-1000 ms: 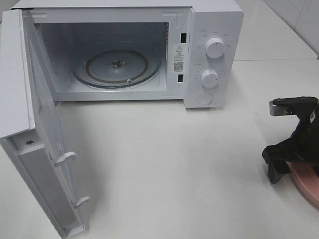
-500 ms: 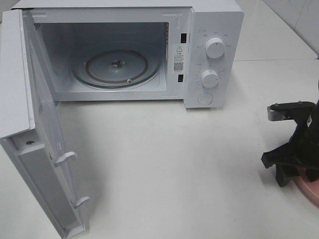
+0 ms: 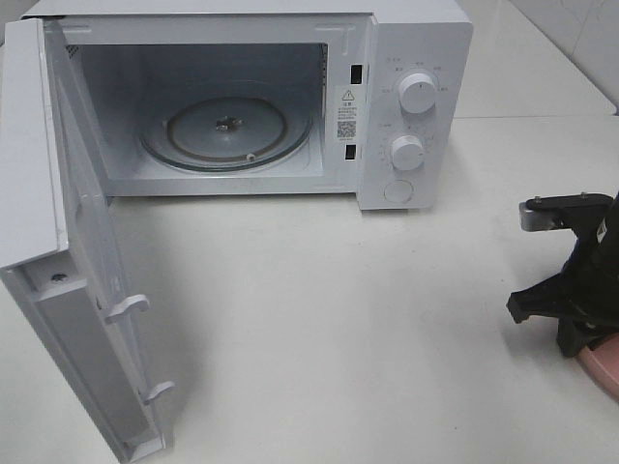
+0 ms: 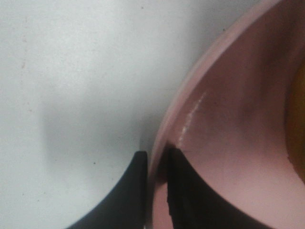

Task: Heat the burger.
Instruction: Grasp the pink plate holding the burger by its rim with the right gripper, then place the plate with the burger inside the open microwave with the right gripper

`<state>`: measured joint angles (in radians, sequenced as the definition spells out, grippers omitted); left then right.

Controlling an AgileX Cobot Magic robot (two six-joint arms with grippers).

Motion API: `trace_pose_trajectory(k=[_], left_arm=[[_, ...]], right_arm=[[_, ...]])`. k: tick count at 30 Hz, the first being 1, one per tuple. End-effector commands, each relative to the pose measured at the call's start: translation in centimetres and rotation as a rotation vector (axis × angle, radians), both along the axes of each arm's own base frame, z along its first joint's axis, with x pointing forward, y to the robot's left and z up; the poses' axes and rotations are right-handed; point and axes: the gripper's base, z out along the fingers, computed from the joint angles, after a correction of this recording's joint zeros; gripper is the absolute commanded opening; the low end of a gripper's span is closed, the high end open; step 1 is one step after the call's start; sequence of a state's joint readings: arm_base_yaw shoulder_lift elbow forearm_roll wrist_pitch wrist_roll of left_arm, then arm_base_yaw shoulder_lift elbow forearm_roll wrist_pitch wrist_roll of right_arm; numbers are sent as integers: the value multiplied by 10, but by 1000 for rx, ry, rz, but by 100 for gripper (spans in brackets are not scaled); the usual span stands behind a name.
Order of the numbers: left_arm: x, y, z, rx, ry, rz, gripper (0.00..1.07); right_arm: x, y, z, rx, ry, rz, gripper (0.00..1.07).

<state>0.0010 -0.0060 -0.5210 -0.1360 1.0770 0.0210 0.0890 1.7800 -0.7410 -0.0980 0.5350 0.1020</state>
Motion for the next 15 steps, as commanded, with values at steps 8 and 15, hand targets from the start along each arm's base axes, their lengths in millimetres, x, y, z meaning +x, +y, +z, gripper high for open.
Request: trace_pose_trajectory(k=[8, 15], left_arm=[[-2, 0, -1, 1, -19, 0, 98], [-2, 0, -1, 1, -19, 0, 98]], right_arm=[[-2, 2, 0, -80, -4, 15, 0], [-5, 11, 3, -202, -15, 37, 0]])
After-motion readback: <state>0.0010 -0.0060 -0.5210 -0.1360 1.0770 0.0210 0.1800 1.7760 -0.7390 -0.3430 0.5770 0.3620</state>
